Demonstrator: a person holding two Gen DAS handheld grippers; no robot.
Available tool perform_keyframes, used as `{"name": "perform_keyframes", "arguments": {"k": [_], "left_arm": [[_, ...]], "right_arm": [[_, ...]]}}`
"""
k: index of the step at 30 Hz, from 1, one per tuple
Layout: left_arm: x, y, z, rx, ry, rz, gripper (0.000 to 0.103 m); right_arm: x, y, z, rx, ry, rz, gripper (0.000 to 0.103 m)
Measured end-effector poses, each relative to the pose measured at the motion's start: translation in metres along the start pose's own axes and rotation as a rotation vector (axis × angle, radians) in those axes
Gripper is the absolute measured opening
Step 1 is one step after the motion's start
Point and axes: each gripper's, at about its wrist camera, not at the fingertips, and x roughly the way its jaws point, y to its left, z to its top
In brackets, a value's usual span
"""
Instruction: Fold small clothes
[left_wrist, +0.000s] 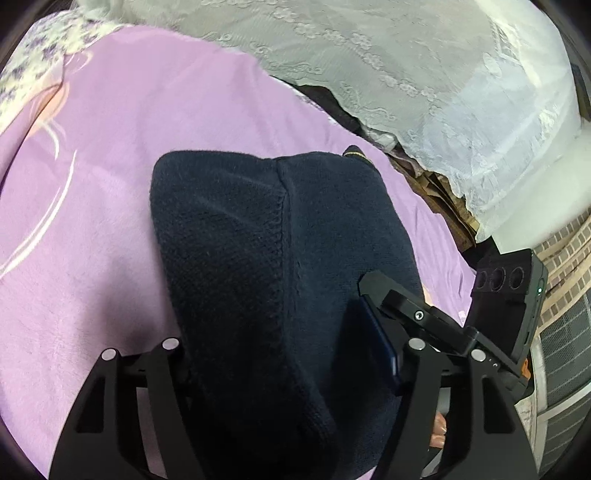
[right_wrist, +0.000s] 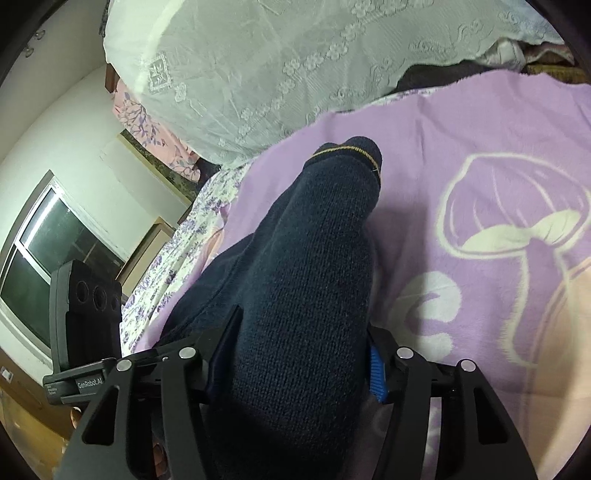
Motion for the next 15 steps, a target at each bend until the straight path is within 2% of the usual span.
{"name": "perform_keyframes", "arguments": {"k": [5,15], "left_arm": [[0.004,-0.031,0.006,0.047,0.008,-0.009,0.067],[0.04,-0.1,0.008,0.136,0.058,-0.053,0.067]], "right_arm": [[-0.027,-0.01,0.007,0.004,-0.036,-0.015,0.06],[-0.093,-0.059,0.02,0.058,-0.11,-0.091,0.059]]}}
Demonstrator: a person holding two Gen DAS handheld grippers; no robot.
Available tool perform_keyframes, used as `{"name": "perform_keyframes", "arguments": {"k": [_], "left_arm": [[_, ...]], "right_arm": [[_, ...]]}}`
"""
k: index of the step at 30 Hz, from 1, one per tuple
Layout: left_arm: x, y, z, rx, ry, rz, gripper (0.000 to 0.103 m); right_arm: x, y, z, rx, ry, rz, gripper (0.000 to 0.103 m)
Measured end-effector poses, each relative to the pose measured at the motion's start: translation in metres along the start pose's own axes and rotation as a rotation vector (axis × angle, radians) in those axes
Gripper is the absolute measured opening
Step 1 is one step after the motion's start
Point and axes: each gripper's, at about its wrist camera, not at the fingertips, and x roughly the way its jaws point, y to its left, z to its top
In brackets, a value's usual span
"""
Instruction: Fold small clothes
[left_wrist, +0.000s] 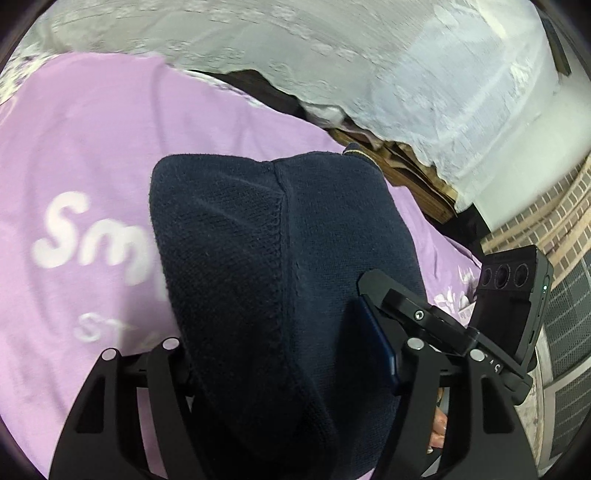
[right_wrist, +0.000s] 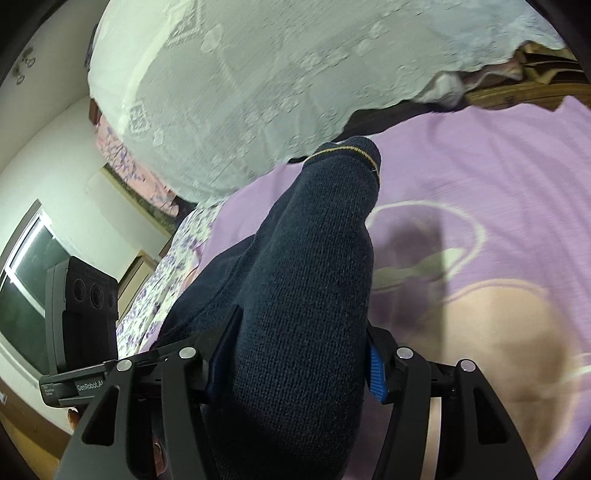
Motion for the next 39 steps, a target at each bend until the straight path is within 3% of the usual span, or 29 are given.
{"name": "perform_keyframes", "arguments": {"k": [8,25,39], "left_arm": [[0.035,-0.046,0.01,0.047,0.035,-0.053,0.067],[0.105,-0.121,0.007,0.117,0.093,-0.088,0.067],[0.154,-0.132,-0.002,0.112,0.149,-0.077,0.067]], "right_arm": [[-0.037,-0.037,0.014,0.028,-0.052,-0.056,0.059],[-0.096,-0.11,0.023,0.102,-0.111,-0.148,0.059],[-0.1,-0.159,0.016,0.196,-0.105,-0.167,0.059]]}}
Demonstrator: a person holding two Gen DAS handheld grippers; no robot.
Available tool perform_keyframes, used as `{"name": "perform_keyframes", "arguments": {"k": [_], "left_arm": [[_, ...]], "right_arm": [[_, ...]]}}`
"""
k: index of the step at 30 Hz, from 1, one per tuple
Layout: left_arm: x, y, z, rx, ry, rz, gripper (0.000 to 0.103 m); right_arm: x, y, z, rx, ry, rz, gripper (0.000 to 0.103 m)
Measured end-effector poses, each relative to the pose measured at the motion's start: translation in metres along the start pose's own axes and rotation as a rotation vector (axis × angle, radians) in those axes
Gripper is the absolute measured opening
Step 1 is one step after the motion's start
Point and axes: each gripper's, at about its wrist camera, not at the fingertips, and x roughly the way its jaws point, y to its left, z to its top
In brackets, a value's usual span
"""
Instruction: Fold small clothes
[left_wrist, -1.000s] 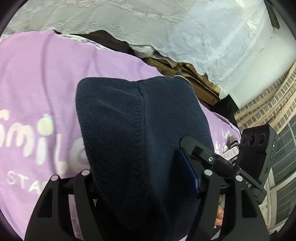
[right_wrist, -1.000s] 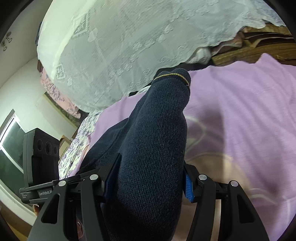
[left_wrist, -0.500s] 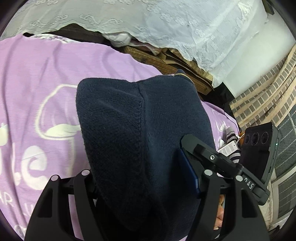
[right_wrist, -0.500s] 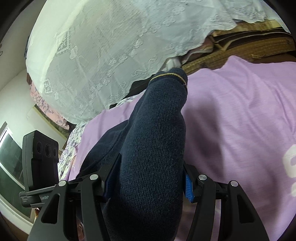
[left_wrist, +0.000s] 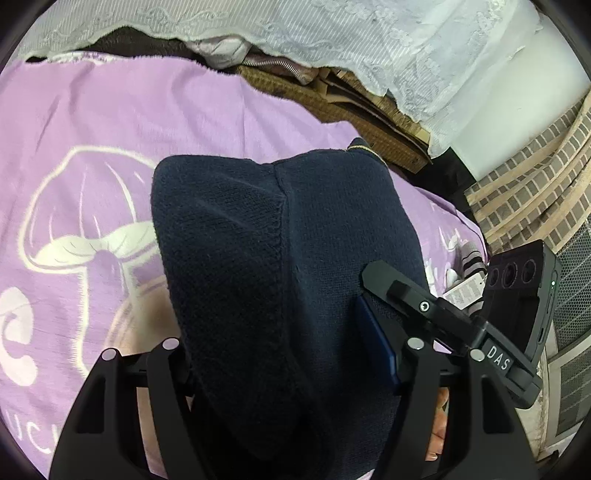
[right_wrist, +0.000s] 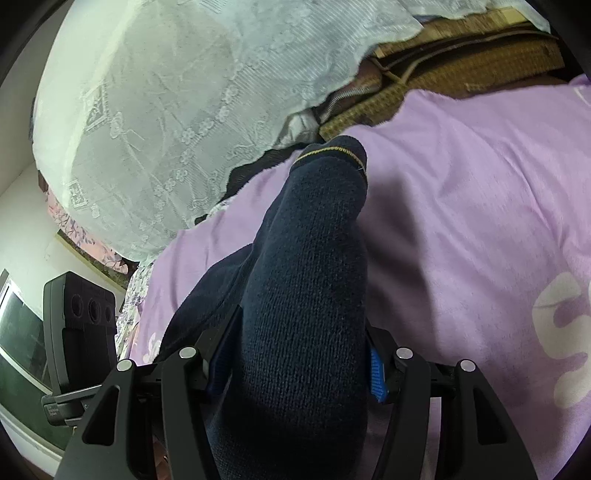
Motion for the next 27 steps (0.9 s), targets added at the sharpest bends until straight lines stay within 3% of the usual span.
{"name": "perform_keyframes", "arguments": {"k": [7,20,27], "left_arm": [[0.015,0.015,-0.003,-0.028,0.024,-0.015,0.07],[0.019,0.019,-0.008,-0.017,0.016,0.024,0.08],[-0.012,0.019,-0.014,-0.019,-0.035,0.041,0.079]], "right_arm": [[0.013,-0.012,-0.004,0.026,0.022,-0.02,0.059],[0.017,-0.018,-0.006,0.032,0.021,-0.047,0.061],[-0.02,0.019,-0.018,-0.129,-0.081,-0.165,0.062]]}}
